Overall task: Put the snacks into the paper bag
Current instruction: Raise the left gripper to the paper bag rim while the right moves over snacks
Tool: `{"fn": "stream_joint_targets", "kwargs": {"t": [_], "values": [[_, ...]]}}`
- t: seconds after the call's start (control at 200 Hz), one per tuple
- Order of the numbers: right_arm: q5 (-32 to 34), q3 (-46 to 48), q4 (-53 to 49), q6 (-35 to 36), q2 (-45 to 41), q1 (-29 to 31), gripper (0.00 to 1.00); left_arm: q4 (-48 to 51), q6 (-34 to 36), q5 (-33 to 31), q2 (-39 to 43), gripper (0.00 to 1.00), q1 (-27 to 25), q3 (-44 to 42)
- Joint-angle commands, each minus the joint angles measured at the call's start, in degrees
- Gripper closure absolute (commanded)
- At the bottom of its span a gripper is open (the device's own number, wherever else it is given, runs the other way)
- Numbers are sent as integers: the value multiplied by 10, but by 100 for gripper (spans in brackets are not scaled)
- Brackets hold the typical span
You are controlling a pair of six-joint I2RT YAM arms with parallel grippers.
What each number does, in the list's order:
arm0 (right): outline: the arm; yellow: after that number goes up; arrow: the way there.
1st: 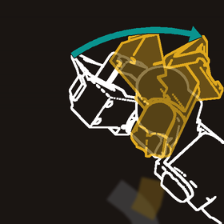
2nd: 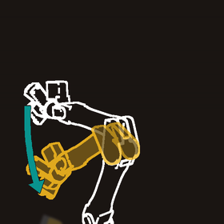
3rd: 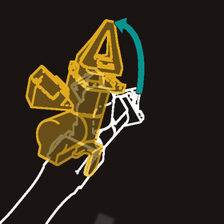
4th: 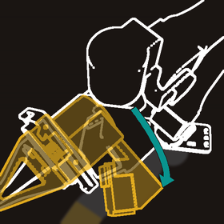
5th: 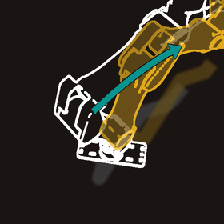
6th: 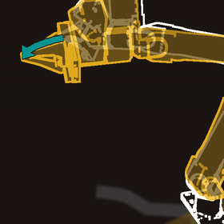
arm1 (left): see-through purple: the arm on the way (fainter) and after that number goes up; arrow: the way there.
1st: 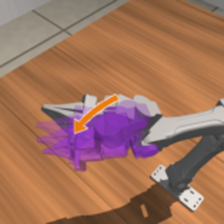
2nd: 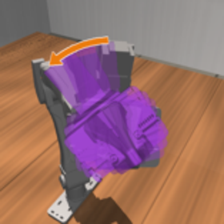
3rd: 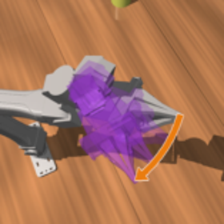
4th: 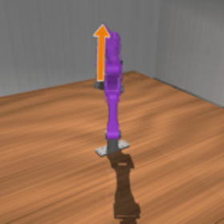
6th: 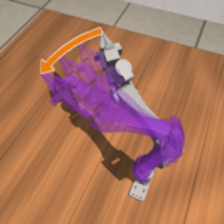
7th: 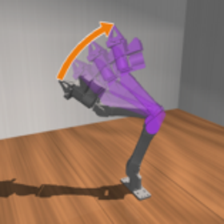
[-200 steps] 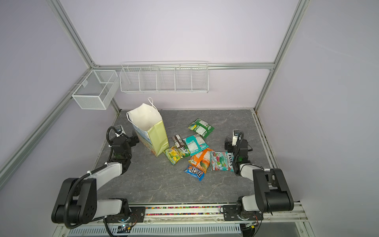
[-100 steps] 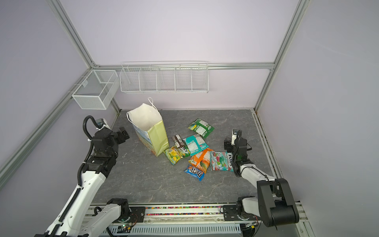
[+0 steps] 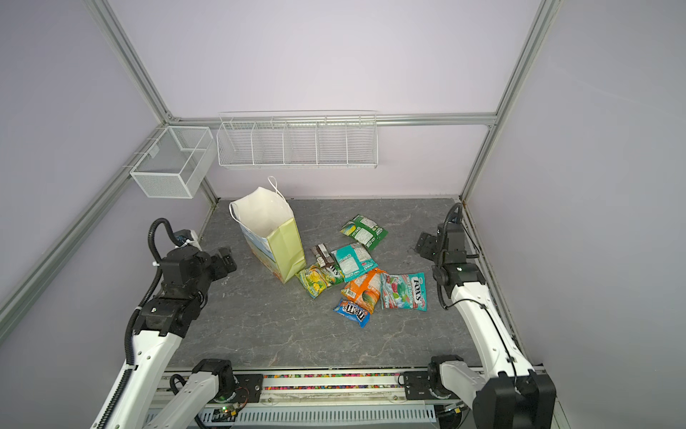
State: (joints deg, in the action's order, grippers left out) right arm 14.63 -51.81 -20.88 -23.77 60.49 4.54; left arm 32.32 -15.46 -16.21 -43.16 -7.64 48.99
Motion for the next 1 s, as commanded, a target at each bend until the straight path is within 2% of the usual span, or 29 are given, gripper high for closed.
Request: {"fn": "stream_joint_targets", "kwargs": {"t": [0.0,0.03,0.065,0.14,0.185,0.31,0.385,0.58,0.75,0.995], "values": [[-4,11,-61,-88,-36,-17,11,24,-12,28,25,1,-3,-8],[-80,11,-56,-49,-37,-25,11,29,-16,34,28,1,-2,-4],[-128,11,-65,-27,-36,-24,11,39,-23,43,29,1,-3,3],[-184,11,-81,-6,-49,-20,10,66,-45,49,25,2,-2,28],[-201,41,-75,1,-74,-18,10,83,-58,51,19,2,-3,47],[-209,85,-63,10,-155,-14,11,122,-87,84,-5,3,-3,104],[-210,87,-79,12,-174,-13,11,138,-107,106,-33,1,-3,133],[-212,54,-150,20,-138,-13,11,155,-165,139,-77,1,-12,191],[-243,65,-143,12,-147,-10,12,162,-189,134,-121,1,-30,220],[-237,64,-162,15,-158,-9,12,169,-212,127,-198,1,-33,266]]}}
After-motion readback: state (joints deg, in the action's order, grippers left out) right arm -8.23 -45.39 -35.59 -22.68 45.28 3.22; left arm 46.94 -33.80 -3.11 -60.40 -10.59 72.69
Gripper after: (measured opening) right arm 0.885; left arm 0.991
